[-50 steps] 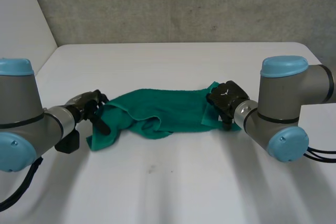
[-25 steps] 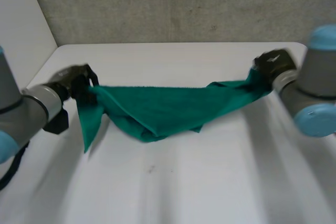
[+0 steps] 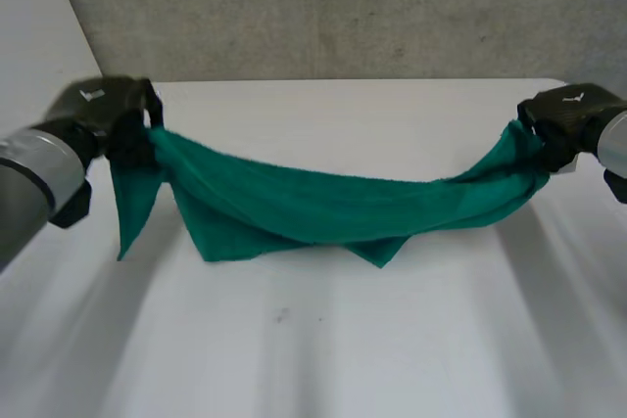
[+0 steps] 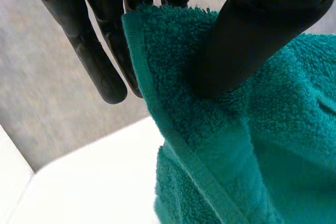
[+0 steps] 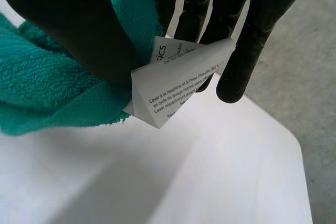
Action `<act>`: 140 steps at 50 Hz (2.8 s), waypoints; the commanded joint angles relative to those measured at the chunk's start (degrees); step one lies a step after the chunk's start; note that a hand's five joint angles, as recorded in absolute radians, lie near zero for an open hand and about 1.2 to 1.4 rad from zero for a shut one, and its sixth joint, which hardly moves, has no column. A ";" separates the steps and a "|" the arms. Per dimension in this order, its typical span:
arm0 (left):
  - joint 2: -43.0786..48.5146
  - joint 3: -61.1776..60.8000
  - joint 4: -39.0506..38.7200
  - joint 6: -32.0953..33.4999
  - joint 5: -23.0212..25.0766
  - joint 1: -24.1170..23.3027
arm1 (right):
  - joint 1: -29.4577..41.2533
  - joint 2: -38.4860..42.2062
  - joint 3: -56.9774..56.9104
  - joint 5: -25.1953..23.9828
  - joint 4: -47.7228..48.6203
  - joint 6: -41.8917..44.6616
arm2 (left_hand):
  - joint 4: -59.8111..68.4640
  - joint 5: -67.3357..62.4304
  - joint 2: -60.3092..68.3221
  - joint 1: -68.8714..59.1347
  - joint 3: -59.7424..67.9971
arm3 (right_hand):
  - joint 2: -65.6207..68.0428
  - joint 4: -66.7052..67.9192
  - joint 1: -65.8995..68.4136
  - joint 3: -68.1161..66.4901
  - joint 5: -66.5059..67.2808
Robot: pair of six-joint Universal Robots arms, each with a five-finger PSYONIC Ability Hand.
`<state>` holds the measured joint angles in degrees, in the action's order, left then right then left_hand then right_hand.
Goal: Fold the towel.
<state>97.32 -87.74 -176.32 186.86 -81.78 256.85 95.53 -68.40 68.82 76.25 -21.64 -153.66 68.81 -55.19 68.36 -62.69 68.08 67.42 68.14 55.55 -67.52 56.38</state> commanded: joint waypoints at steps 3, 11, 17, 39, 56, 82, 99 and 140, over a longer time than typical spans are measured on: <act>6.74 0.37 -1.83 2.63 -0.22 -1.26 | 0.09 8.17 -6.83 3.63 5.80 0.03 | 11.19 -14.81 11.64 -17.31 11.92 | 12.58 11.86 24.45 -12.48 13.62; 8.67 1.08 -6.66 2.45 -0.66 -3.81 | 5.89 23.30 -23.02 7.25 14.24 -2.34 | 11.19 -14.81 11.64 -17.31 11.92 | 12.58 11.86 24.45 -12.48 13.62; 10.70 1.08 -8.25 2.45 -3.82 -4.07 | 9.58 28.67 -27.34 7.16 22.43 -6.13 | 11.19 -14.81 11.64 -17.31 11.92 | 12.58 11.86 24.45 -12.48 13.62; 11.05 1.51 -8.25 2.28 -6.90 -4.34 | 15.38 13.13 -8.46 16.66 17.69 -5.77 | 11.19 -14.81 11.64 -17.31 11.92 | -57.42 -58.14 -45.55 57.52 -56.38; 3.67 1.78 -7.98 2.02 -7.16 -10.31 | 18.81 -1.56 19.50 -0.12 11.44 -12.27 | 11.19 -14.81 11.64 -17.31 11.92 | -21.50 -22.22 -9.64 21.61 -20.47; -11.52 7.49 -1.48 -3.25 -7.60 -21.38 | 23.21 10.66 9.94 3.11 21.46 -29.42 | 11.19 -14.81 11.64 -17.31 11.92 | -52.96 -53.68 -41.09 53.06 -51.93; -18.22 7.05 -0.78 -3.61 -7.69 -24.38 | 30.76 12.32 5.27 3.20 21.37 -30.47 | 11.19 -14.81 11.64 -17.31 11.92 | -53.63 -54.35 -41.77 53.74 -52.60; -22.52 6.44 -0.43 -3.79 -12.70 -32.90 | 42.37 27.88 -13.19 4.26 21.46 -56.84 | 11.19 -14.81 11.64 -17.31 11.92 | -35.86 -36.58 -23.99 35.96 -34.83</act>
<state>75.45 -81.30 -176.75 183.20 -93.91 224.33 137.75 -41.11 56.99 80.61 -0.14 -208.42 68.86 -55.19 68.59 -62.74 68.28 16.47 16.37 14.55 -15.37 5.46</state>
